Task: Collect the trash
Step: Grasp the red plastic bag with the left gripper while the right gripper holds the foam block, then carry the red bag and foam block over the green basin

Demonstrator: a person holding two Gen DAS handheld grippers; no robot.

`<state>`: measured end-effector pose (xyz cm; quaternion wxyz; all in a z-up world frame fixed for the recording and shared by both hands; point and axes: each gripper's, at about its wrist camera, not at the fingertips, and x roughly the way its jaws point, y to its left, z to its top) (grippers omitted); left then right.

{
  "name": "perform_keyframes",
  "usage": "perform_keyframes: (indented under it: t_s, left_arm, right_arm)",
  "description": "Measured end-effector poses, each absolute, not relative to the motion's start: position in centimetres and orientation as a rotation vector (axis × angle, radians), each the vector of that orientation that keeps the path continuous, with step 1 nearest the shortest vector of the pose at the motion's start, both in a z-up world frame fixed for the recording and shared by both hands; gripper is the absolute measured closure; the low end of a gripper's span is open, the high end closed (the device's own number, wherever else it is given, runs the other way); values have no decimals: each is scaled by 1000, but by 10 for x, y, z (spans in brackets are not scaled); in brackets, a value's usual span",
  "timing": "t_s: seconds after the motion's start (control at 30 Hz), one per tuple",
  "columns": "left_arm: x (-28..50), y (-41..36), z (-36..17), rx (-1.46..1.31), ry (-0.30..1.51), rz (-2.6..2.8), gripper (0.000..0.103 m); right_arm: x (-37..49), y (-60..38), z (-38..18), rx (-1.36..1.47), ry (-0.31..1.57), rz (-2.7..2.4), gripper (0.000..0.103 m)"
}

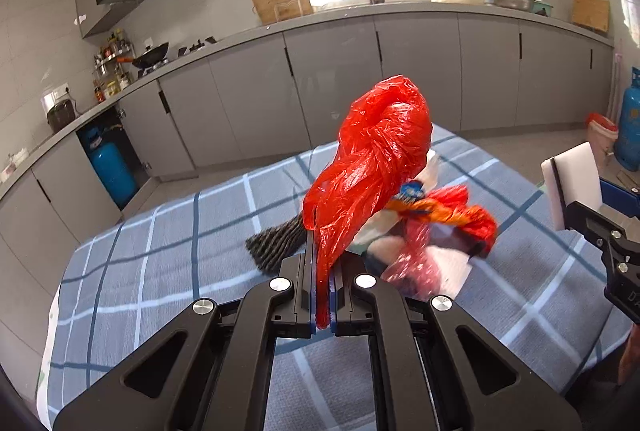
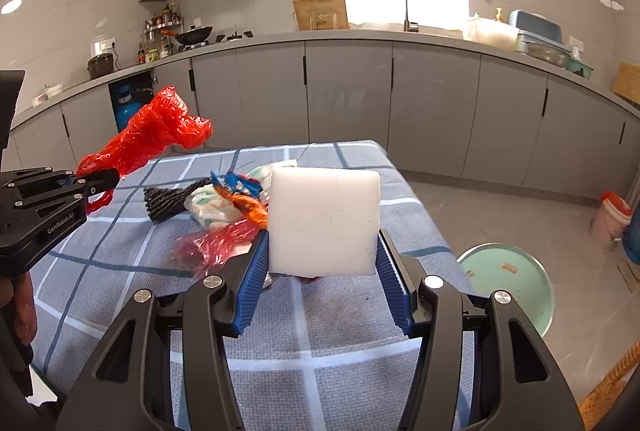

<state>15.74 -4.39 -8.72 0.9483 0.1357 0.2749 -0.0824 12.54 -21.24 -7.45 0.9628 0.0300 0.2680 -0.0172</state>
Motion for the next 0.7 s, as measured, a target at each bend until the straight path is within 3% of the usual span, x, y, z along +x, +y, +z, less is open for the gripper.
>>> perform_keyframes:
  t_s: [0.7]
  left_arm:
    - [165,-141,-53,291,459,-323,98]
  right_arm:
    - [108,-290,-55,129,479,-218,50]
